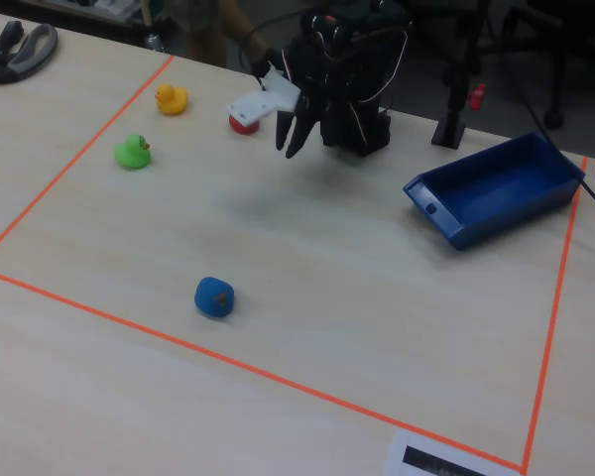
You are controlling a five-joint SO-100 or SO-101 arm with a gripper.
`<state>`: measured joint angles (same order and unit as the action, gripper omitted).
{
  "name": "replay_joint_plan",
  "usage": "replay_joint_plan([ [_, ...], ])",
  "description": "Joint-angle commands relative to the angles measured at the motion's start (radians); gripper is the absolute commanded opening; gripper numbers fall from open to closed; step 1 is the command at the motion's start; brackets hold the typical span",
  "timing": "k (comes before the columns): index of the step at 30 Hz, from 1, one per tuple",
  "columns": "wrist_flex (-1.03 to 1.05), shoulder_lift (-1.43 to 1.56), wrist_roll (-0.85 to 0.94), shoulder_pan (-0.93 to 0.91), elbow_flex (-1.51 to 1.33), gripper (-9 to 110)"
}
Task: Grasp red duck and put it into box.
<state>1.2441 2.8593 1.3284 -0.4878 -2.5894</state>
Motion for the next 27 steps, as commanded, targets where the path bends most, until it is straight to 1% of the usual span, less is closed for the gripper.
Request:
replay_joint_plan([
  [1, -0.058, -0.144, 0.048, -0.13, 0.16, 17],
  [5, -0.124, -0.262, 0.094, -0.295, 0.308, 28],
  [9, -0.143, -0.365, 0.164, -0.442, 0.451, 34],
  [18, -0.156, -0.551, 0.281, -0.684, 0.657, 38],
  [23, -0.187, -0.614, 0.342, -0.772, 0.652, 41],
  [27, -0.31, -0.667, 0.393, -0.844, 0.58, 42],
])
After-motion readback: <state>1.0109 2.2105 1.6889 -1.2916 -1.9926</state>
